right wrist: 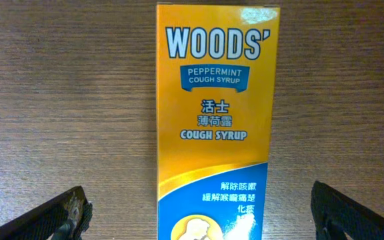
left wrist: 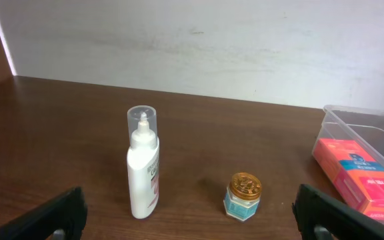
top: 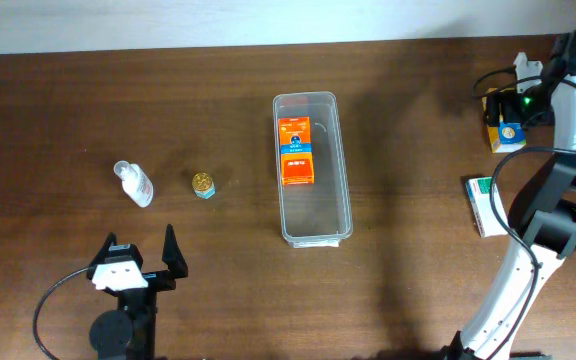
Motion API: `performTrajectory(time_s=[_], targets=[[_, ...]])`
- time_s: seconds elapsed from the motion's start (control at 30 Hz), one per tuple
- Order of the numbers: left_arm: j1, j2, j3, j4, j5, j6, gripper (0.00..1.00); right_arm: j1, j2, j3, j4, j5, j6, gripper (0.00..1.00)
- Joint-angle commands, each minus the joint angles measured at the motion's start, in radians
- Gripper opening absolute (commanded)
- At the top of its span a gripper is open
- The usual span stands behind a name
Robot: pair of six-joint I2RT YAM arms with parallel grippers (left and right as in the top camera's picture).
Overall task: Pack container
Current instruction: 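Lower the right gripper and grasp the yellow WOODS' box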
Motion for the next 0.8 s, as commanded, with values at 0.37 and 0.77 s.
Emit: performTrajectory(time_s=[0.37, 0.77], targets=[[-0.004, -0.007, -0.005, -0.004, -0.008, -0.006, 0.99, -0.005, 0.053, -0.01, 0.02, 0.027, -0.01, 0.99], [-0.004, -0.007, -0.005, -0.004, -0.008, -0.006, 0.99, -0.005, 0.06, -0.016, 0.022, 0.026, -0.01, 0.98]])
